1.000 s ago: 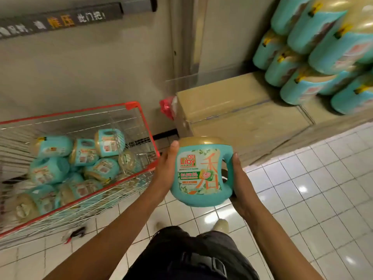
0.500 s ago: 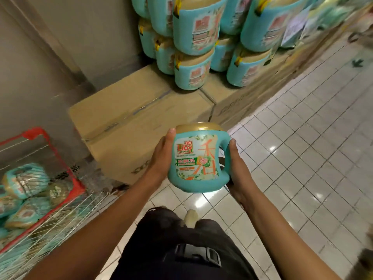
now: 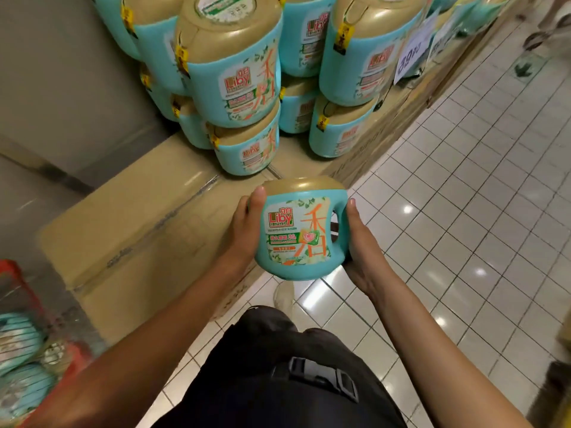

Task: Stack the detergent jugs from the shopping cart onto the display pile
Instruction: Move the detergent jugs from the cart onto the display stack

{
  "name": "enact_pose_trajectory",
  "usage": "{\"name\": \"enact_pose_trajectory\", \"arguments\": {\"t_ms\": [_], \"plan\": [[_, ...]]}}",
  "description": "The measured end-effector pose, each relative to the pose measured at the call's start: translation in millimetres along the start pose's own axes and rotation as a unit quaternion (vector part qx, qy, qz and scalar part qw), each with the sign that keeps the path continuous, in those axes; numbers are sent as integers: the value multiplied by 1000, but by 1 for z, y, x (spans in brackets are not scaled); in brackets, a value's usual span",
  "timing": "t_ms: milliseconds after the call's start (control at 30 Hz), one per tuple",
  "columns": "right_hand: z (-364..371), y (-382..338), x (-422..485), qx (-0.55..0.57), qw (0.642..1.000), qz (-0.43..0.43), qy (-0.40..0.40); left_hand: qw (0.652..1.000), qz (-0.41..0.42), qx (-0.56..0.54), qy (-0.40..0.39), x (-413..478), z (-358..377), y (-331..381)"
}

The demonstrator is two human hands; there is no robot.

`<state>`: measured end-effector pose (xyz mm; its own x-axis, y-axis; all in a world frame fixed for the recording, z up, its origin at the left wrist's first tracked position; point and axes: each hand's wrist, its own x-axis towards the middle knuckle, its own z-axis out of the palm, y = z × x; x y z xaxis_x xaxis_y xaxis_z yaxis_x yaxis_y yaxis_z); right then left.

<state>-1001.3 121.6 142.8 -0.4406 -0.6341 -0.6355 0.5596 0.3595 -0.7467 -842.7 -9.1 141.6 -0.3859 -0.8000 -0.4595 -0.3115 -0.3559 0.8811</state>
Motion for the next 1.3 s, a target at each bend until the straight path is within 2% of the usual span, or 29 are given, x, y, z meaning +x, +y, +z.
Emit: {"name": "enact_pose_trajectory", "arguments": {"t_ms": [67, 167, 300, 467, 733, 833, 1033, 1300], "plan": [[6, -13, 24, 10, 1000, 1, 13, 998, 45, -30, 17, 13, 2, 11], [12, -30, 58, 22, 999, 1, 39, 992, 113, -64, -12, 30, 5, 22], [24, -54, 92, 52, 998, -7, 44, 986, 147, -71, -47, 54, 5, 28], [41, -71, 120, 70, 995, -43, 52, 981, 163, -93, -49, 86, 4, 14], [47, -66, 135, 58, 997, -54, 10, 986, 146, -62, -59, 107, 3, -20], [45, -68, 136, 48, 999, -18, 0, 990, 130, -56, -14, 103, 3, -26], [44, -79, 145, 30, 999, 16, -33, 981, 149, -75, 102, 86, 18, -17], [13, -62, 144, -16, 996, 53, -72, 972, 128, -94, 175, 57, 39, -6]]}}
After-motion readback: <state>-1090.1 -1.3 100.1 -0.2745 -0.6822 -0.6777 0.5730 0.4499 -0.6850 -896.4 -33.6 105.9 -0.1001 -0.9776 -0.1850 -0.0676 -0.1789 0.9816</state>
